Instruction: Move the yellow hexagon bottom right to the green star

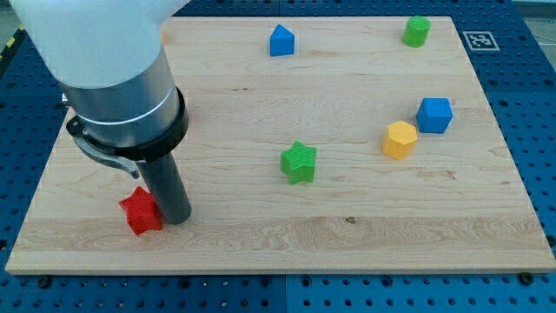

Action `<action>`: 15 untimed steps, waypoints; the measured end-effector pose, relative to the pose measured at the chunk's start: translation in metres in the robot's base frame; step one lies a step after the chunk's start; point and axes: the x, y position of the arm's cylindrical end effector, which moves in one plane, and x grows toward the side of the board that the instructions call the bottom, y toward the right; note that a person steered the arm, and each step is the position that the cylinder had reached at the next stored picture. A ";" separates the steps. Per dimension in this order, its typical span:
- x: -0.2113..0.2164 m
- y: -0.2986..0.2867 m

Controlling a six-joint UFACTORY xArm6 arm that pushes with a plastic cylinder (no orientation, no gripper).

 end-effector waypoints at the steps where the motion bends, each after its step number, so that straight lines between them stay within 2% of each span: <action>1: -0.030 0.000; 3: -0.130 0.020; 4: -0.161 0.077; 6: -0.144 0.200; 8: -0.089 0.270; 9: -0.093 0.274; 10: -0.127 0.274; 11: -0.140 0.303; 12: -0.119 0.332; 13: -0.076 0.333; 15: -0.070 0.317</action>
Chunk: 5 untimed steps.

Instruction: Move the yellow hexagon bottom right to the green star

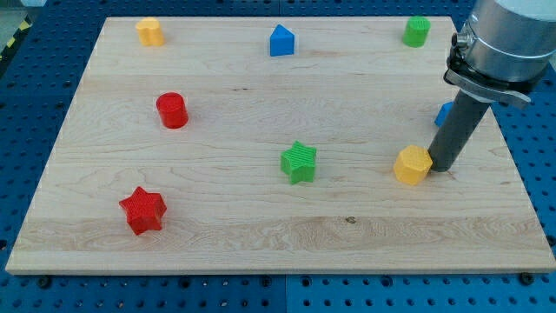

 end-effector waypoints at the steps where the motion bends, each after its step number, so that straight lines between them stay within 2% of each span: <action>1: 0.006 -0.056; 3: 0.046 -0.121; 5: -0.016 -0.122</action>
